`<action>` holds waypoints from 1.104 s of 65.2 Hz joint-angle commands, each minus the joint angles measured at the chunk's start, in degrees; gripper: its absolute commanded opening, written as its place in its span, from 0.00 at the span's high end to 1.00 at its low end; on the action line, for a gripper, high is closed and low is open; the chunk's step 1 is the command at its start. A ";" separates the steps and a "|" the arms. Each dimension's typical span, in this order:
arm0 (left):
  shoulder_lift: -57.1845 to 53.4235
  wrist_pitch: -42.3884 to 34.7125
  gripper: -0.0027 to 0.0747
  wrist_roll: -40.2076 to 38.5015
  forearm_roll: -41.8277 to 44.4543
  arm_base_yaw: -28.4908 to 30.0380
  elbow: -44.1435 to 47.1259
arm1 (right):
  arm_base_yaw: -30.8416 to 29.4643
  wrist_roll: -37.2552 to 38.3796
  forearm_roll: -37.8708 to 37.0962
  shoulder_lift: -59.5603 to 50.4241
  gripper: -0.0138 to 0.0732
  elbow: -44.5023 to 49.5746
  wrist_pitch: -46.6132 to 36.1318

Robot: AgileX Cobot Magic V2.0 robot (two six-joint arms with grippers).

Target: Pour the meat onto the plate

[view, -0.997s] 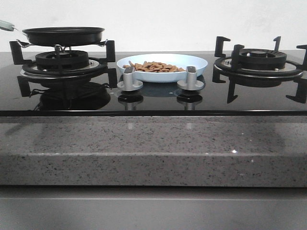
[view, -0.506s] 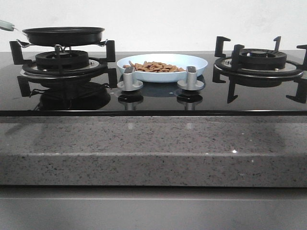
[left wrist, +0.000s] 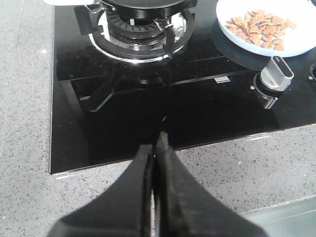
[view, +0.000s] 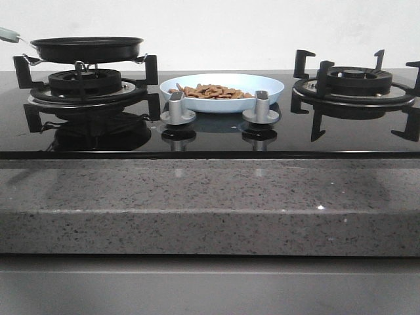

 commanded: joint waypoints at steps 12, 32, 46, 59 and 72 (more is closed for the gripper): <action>-4.52 -7.39 0.99 -0.28 -0.66 1.02 1.46 | -0.18 -0.24 -0.71 0.12 0.92 -1.31 -3.02; -25.41 -30.75 0.99 -0.28 -2.08 5.53 25.92 | -0.18 -0.24 -0.71 0.12 0.92 -1.31 -3.02; -36.57 -36.75 0.99 -0.28 -2.08 6.23 39.59 | -0.18 -0.24 -0.71 0.12 0.92 -1.31 -3.02; -40.16 -40.53 0.99 -0.28 -2.39 6.23 45.07 | -0.18 -0.24 -0.71 0.12 0.92 -1.31 -3.02; -40.16 -45.16 0.99 -0.28 -3.23 6.08 47.53 | -0.18 -0.24 -0.71 0.12 0.92 -1.31 -3.02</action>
